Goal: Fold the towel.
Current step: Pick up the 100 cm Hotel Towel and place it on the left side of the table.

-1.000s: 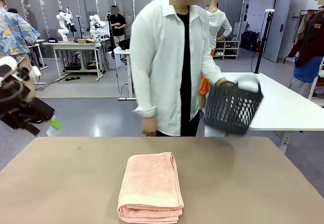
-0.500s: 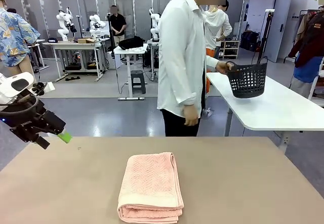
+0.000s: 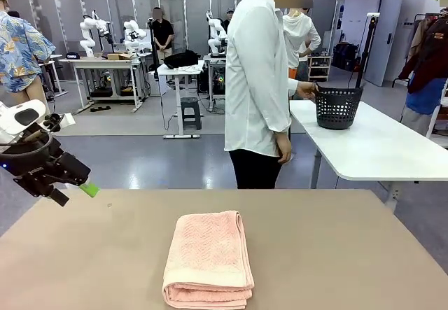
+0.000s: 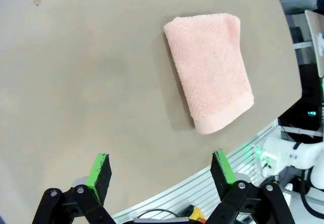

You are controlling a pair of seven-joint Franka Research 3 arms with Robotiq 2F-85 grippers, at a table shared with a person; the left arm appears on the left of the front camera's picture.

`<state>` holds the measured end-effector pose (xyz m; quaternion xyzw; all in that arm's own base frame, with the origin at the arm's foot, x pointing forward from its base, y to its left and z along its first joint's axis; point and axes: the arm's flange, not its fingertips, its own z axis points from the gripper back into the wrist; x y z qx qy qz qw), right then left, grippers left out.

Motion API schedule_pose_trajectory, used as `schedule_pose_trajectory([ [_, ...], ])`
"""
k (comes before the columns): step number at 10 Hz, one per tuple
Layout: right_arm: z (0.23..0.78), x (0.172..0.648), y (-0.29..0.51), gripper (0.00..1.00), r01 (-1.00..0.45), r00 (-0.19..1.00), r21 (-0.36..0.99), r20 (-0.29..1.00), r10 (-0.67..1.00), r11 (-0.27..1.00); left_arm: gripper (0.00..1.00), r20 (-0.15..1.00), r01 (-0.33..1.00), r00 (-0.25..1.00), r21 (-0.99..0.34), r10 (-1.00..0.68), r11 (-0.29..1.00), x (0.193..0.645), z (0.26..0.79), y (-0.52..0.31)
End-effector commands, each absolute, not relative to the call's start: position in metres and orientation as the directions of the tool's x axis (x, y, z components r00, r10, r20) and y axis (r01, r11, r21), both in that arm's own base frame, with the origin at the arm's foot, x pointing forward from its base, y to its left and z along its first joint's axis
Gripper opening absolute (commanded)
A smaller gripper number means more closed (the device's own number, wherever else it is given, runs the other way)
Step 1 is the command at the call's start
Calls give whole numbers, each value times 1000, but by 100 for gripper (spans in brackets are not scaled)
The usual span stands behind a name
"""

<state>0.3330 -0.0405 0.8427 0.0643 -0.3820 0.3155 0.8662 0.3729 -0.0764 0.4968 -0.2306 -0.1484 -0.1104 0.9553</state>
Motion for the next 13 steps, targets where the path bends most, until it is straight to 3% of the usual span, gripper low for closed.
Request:
schedule_pose_trajectory([
  [1,843,333,-41,100,-586,527,-115,697,486,802,100,326,294,935,-503,-137,813,384,478,-86],
  [11,843,333,-41,100,-586,527,-115,697,486,802,100,181,201,979,-730,-99,653,397,309,-165],
  [13,843,333,-41,100,-586,527,-115,697,486,802,100,222,204,974,-747,-52,632,402,290,-177],
])
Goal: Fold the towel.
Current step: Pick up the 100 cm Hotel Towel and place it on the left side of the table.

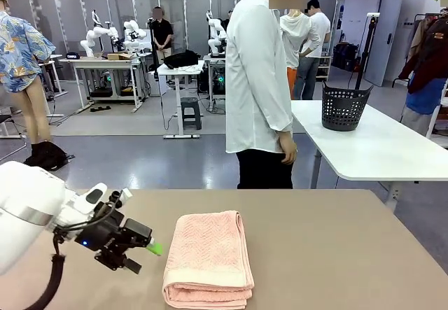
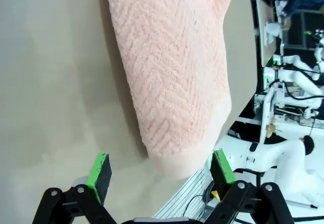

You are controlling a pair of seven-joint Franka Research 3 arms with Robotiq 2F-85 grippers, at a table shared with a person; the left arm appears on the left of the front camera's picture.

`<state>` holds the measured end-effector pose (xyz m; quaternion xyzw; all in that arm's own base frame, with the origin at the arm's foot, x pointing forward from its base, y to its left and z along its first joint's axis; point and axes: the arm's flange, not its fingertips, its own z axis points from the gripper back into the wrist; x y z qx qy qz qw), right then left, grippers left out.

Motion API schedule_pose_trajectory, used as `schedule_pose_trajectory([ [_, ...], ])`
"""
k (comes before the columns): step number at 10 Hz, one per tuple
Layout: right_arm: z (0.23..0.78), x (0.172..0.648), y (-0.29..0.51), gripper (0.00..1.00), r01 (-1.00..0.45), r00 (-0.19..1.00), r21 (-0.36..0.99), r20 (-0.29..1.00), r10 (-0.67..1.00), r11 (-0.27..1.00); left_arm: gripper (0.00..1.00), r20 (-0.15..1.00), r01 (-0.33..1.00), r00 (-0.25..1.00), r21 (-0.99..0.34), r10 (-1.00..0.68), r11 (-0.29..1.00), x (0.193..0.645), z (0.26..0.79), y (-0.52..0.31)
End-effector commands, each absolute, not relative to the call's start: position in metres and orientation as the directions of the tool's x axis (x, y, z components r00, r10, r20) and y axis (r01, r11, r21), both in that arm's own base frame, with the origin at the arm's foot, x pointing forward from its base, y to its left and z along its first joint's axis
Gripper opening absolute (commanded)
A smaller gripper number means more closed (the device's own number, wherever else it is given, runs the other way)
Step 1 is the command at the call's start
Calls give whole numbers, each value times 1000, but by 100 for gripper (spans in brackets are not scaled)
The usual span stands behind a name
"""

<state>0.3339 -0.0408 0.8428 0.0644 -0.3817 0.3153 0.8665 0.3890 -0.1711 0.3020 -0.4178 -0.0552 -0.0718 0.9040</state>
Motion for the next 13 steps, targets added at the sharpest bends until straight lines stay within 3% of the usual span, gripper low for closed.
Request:
schedule_pose_trajectory([
  [1,843,333,-41,100,-586,527,-115,697,486,802,100,247,213,969,-768,-27,603,406,286,-179],
  [6,843,333,-41,100,-586,527,-115,697,486,802,100,250,188,967,-813,39,551,430,272,-198],
  [11,843,333,-41,100,-586,527,-115,697,486,802,100,160,121,986,-853,33,508,432,251,-225],
  [12,843,333,-41,100,-586,527,-115,697,486,802,79,167,120,984,-859,52,498,431,250,-226],
  [13,843,333,-41,100,-586,527,-115,697,486,802,41,173,127,984,-861,48,493,430,251,-226],
])
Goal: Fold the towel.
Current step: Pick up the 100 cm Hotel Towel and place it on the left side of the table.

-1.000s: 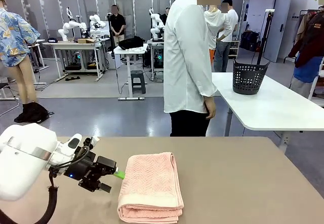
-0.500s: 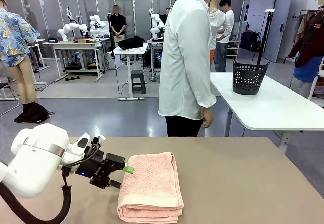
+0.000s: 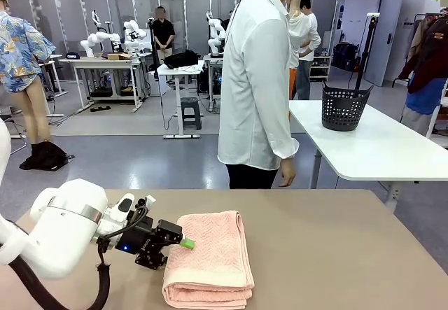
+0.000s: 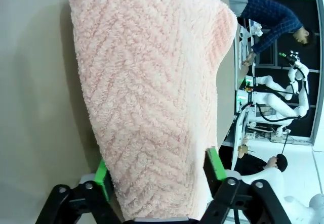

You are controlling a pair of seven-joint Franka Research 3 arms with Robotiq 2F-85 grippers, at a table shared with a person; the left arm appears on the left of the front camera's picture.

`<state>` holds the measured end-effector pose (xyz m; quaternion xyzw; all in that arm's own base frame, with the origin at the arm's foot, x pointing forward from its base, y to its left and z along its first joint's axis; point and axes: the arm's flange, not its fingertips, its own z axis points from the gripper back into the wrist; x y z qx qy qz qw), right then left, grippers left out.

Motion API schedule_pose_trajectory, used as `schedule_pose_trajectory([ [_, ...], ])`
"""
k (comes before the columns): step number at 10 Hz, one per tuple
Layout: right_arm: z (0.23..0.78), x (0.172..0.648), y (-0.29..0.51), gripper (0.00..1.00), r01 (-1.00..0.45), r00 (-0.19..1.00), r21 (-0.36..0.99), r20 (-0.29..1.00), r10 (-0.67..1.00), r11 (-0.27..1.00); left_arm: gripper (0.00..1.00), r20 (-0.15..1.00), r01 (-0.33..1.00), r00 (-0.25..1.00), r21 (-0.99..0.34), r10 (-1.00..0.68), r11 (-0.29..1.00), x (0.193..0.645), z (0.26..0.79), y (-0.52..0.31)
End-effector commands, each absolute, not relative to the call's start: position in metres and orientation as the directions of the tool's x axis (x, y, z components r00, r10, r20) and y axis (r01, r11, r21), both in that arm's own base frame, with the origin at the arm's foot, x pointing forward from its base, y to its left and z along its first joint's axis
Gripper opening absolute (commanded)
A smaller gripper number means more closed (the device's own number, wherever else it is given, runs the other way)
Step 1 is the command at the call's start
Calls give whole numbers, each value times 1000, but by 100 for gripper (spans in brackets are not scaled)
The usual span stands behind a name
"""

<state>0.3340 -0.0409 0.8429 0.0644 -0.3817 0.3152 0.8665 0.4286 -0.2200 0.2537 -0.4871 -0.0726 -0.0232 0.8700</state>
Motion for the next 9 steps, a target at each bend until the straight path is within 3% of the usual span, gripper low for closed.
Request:
schedule_pose_trajectory([
  [1,843,333,-41,100,-586,527,-115,697,486,802,20,176,128,983,-863,53,489,430,252,-224],
  [2,843,333,-41,100,-586,527,-115,697,486,802,0,174,127,983,-863,51,490,430,252,-224],
  [5,843,333,-41,100,-586,527,-115,697,486,802,4,172,126,984,-867,53,483,437,255,-218],
  [9,843,333,-41,100,-586,527,-115,697,486,802,0,221,193,975,-857,1,478,447,272,-176],
])
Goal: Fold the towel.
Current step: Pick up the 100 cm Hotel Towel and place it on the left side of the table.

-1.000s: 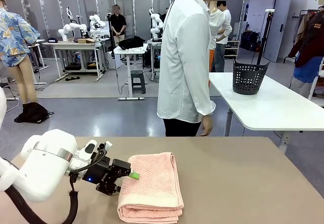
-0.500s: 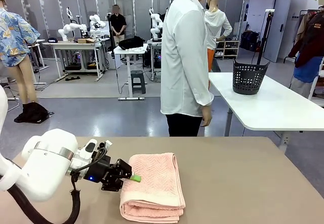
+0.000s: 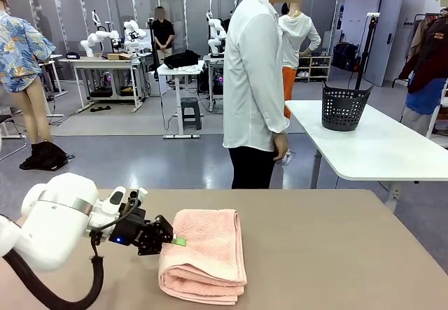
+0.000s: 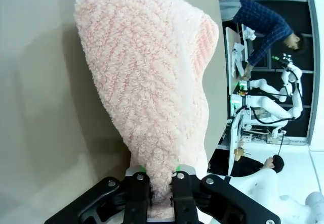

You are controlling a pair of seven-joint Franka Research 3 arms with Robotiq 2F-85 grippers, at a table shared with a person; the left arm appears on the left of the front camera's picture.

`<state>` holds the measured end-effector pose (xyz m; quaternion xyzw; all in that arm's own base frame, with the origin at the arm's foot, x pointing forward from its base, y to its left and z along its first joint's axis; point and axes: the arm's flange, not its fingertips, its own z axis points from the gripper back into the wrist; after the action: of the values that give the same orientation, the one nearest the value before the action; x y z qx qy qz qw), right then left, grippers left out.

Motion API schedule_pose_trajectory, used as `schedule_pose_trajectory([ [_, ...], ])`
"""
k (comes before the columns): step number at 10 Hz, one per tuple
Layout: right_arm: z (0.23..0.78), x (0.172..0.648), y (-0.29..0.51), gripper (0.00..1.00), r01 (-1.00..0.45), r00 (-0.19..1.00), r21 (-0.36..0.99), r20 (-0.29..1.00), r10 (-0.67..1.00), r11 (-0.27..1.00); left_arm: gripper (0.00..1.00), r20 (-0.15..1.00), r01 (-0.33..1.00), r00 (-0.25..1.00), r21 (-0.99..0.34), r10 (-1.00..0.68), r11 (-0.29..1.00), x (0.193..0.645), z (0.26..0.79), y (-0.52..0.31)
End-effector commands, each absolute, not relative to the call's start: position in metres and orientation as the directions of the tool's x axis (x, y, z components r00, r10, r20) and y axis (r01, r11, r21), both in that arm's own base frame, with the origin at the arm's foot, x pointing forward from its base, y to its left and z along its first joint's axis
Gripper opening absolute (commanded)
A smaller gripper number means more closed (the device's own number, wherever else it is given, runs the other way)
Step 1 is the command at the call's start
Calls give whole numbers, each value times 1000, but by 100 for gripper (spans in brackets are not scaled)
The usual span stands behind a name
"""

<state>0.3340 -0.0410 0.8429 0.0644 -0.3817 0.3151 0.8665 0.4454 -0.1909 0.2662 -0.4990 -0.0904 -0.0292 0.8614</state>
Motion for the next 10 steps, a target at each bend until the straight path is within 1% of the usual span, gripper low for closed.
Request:
schedule_pose_trajectory([
  [1,843,333,-41,100,-586,527,-115,697,486,802,0,227,201,974,-846,-7,494,450,276,-158],
  [3,843,333,-41,100,-586,527,-115,697,486,802,0,256,221,967,-821,-6,526,453,288,-101],
  [4,843,333,-41,100,-586,527,-115,697,486,802,0,224,214,973,-813,-49,542,456,292,-70],
  [5,843,333,-41,100,-586,527,-115,697,486,802,0,231,198,973,-813,-10,548,459,295,-36],
  [6,843,333,-41,100,-586,527,-115,697,486,802,0,224,197,974,-826,-13,527,460,298,-1],
  [7,843,333,-41,100,-586,527,-115,697,486,802,0,227,198,974,-820,-11,537,462,300,34],
  [9,843,333,-41,100,-586,527,-115,697,486,802,0,197,170,980,-809,-13,563,468,304,89],
  [10,843,333,-41,100,-586,527,-115,697,486,802,0,199,165,980,-819,3,549,471,306,115],
])
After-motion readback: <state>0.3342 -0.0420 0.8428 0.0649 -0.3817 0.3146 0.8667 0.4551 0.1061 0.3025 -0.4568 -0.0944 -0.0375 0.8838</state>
